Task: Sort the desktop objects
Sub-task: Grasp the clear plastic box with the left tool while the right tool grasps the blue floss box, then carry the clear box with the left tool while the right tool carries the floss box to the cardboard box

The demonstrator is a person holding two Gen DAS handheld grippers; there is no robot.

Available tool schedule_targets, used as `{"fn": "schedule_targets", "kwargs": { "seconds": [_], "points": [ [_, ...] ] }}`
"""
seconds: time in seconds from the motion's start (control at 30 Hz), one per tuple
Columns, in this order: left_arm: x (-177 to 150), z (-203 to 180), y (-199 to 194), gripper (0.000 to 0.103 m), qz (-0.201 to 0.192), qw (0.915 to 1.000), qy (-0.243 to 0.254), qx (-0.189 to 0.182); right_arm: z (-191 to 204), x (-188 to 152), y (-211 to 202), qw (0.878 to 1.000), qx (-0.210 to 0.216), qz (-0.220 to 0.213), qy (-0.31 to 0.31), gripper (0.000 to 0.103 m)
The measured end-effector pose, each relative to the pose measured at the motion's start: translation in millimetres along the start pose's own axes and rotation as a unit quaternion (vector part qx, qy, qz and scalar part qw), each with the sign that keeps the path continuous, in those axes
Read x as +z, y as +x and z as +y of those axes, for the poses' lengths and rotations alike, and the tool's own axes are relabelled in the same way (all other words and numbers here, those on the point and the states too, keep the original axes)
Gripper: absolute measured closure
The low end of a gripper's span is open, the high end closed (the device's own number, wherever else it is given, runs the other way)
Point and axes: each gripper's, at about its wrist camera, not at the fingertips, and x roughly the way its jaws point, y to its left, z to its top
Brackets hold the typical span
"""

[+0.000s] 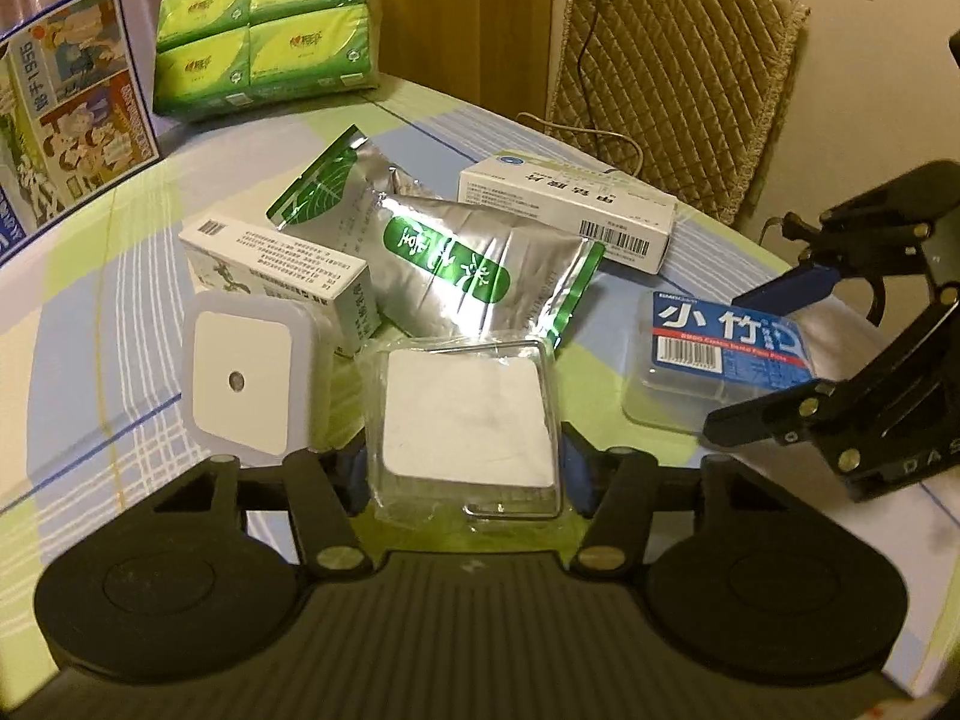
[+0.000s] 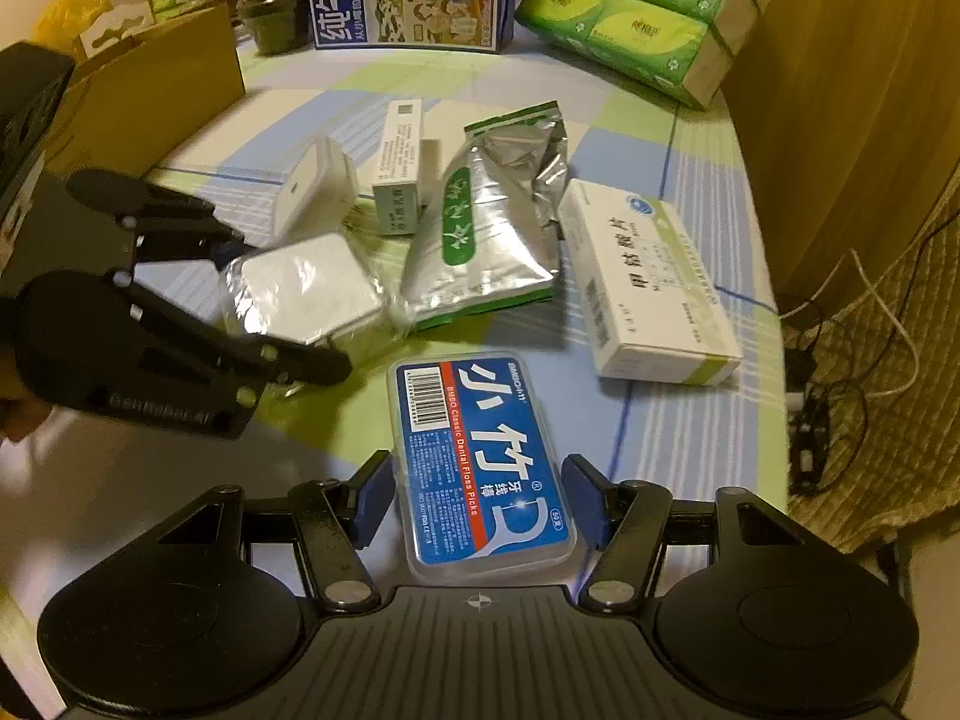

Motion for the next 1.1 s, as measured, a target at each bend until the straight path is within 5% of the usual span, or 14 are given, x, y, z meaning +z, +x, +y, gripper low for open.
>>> {"fn": "schedule_targets", "kwargs": {
  "seconds": [0.53, 1.1],
  "points": [
    [-43, 6, -61, 0.056, 0.027, 0.9981, -0.054, 0.011, 42, 7, -19, 1.000, 0.013, 0.003, 0.014, 0.045],
    [-48, 16, -159, 0.056, -0.018, 0.9927, -0.107, 0.051, 98, 24, -100, 0.997, 0.023, -0.068, 0.030, 0.045]
  ]
}}
